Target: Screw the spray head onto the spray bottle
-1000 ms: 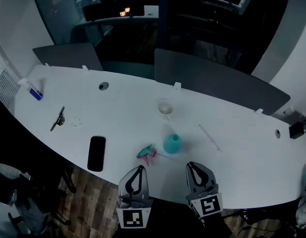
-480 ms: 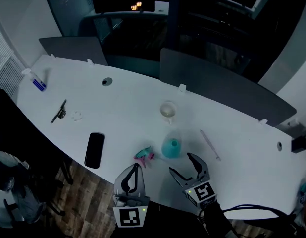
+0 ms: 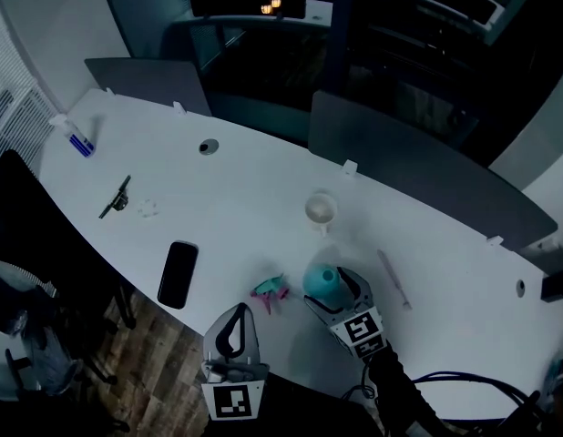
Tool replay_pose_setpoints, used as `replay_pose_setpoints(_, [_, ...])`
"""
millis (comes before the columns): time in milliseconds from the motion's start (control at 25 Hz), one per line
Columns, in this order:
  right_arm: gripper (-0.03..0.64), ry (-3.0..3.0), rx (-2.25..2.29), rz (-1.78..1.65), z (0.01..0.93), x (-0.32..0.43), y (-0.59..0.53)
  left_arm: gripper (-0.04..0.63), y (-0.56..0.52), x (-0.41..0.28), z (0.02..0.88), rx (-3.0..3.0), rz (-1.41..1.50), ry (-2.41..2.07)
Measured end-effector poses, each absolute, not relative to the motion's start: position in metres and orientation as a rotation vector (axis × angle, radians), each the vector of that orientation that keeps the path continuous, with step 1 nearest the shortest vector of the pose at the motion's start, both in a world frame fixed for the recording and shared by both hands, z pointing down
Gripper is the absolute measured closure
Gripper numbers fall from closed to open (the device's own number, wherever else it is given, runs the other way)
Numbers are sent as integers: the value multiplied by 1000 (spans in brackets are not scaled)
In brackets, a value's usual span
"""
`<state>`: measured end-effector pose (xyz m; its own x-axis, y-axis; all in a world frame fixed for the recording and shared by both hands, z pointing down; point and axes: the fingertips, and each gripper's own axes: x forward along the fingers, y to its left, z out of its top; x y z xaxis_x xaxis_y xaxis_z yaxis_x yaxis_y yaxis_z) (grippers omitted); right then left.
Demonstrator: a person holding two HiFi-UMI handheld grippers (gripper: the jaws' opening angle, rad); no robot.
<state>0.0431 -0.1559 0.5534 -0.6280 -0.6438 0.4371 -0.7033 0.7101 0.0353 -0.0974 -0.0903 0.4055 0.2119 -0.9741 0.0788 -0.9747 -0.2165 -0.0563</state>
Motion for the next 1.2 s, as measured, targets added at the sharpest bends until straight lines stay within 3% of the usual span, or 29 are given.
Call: replay_pose_setpoints(1200, [237, -2367, 1034, 263, 572, 65, -127, 591, -92, -84, 420, 2473, 193, -1866])
